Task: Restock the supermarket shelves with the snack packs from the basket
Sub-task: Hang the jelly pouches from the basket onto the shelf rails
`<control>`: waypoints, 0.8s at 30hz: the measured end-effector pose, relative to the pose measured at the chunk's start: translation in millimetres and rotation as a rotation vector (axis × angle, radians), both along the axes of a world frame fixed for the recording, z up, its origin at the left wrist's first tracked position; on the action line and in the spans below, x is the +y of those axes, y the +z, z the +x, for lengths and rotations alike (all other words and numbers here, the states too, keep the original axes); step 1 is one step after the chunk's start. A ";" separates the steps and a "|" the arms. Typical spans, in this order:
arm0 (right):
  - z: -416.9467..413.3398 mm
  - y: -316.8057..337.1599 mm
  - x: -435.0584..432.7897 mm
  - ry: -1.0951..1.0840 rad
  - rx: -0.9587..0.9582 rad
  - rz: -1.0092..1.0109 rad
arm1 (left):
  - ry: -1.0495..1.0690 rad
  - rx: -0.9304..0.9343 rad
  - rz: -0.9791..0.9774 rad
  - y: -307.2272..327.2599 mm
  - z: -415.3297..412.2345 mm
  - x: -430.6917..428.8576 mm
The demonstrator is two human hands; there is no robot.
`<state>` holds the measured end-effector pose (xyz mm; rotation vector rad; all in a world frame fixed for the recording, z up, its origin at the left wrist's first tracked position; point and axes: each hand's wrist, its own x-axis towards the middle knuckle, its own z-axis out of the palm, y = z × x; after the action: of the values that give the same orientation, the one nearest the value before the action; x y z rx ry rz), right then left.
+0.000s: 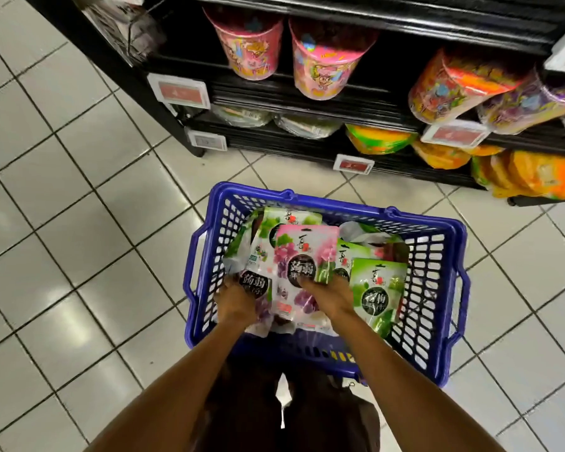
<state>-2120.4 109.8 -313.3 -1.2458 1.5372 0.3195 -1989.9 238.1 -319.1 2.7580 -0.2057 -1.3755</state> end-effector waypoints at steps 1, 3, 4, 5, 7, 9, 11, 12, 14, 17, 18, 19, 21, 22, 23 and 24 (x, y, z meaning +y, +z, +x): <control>-9.0 2.3 -3.4 -0.057 0.008 -0.033 | -0.001 0.019 0.005 -0.9 1.7 1.6; -29.6 4.5 -10.4 -0.246 -0.028 -0.047 | 0.049 0.099 -0.005 1.2 4.8 2.2; -38.9 6.7 -13.5 -0.320 -0.049 -0.040 | 0.106 0.158 -0.029 3.5 4.2 2.4; -47.6 9.4 -15.6 -0.374 -0.071 -0.029 | 0.166 0.198 -0.059 5.6 1.8 3.4; -62.7 16.3 -17.5 -0.447 -0.118 -0.021 | 0.279 0.220 -0.099 12.9 -6.1 4.2; -74.6 29.6 -18.0 -0.495 -0.162 -0.027 | 0.445 0.272 -0.139 23.9 -15.1 2.8; -83.5 46.1 -18.4 -0.557 -0.212 0.005 | 0.612 0.374 -0.191 44.0 -21.7 -1.0; -86.8 57.9 -19.8 -0.605 -0.239 0.029 | 0.683 0.441 -0.212 60.5 -24.0 -3.3; -89.1 88.5 -24.9 -0.737 -0.283 0.089 | 0.775 0.579 -0.263 102.3 -25.0 -5.3; -90.1 147.9 -33.0 -0.871 -0.349 0.201 | 0.731 0.686 -0.366 167.9 -26.6 -6.6; -90.6 172.0 -36.2 -0.903 -0.402 0.249 | 0.718 0.673 -0.396 192.7 -25.3 -9.6; -92.8 199.6 -39.5 -0.923 -0.460 0.292 | 0.720 0.648 -0.429 221.6 -24.1 -13.3; -98.2 254.8 -46.8 -0.917 -0.518 0.325 | 0.741 0.615 -0.501 272.8 -21.1 -19.1; -100.6 289.2 -51.8 -0.900 -0.539 0.313 | 0.736 0.604 -0.539 302.5 -18.5 -23.5; -103.1 322.0 -56.3 -0.879 -0.572 0.287 | 0.734 0.597 -0.572 331.8 -15.3 -27.5; -105.7 355.0 -62.4 -0.836 -0.612 0.239 | 0.734 0.582 -0.606 364.2 -13.6 -34.8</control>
<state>-2226.2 47.3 41.8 -0.3730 1.2892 -0.3874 -2003.4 203.3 45.1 1.6048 0.3296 -1.4718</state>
